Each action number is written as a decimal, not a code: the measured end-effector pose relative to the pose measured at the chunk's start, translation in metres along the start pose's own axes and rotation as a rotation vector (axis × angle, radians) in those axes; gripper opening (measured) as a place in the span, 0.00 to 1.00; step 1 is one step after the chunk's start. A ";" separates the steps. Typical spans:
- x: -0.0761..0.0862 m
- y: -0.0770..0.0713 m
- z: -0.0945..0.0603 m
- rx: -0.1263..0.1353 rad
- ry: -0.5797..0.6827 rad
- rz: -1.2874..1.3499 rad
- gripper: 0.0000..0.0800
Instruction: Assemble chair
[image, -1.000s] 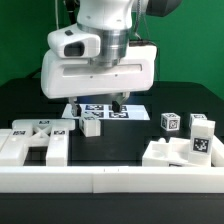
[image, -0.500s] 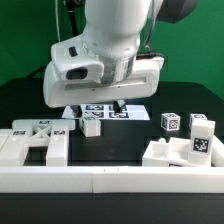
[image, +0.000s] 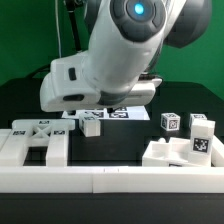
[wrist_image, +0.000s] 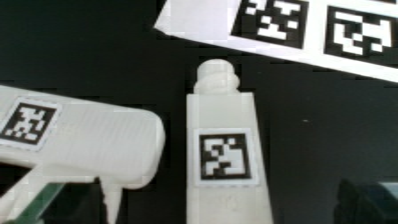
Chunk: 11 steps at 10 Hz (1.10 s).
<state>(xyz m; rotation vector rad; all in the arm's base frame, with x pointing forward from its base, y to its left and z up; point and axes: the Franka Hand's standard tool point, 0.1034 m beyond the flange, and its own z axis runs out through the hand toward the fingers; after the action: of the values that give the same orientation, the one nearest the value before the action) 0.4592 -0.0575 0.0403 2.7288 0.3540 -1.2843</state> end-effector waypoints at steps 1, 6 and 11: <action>0.001 0.000 0.000 -0.001 0.005 0.000 0.81; 0.002 -0.008 0.015 0.003 -0.020 -0.005 0.81; 0.003 -0.008 0.012 0.000 -0.036 -0.008 0.81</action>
Offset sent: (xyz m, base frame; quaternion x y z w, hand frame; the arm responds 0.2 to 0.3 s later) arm -0.0226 0.0130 -0.0172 0.0300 -0.0152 -0.0233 0.9992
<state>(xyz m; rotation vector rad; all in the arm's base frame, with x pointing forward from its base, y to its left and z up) 0.4495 -0.0516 0.0305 2.7028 0.3623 -1.3333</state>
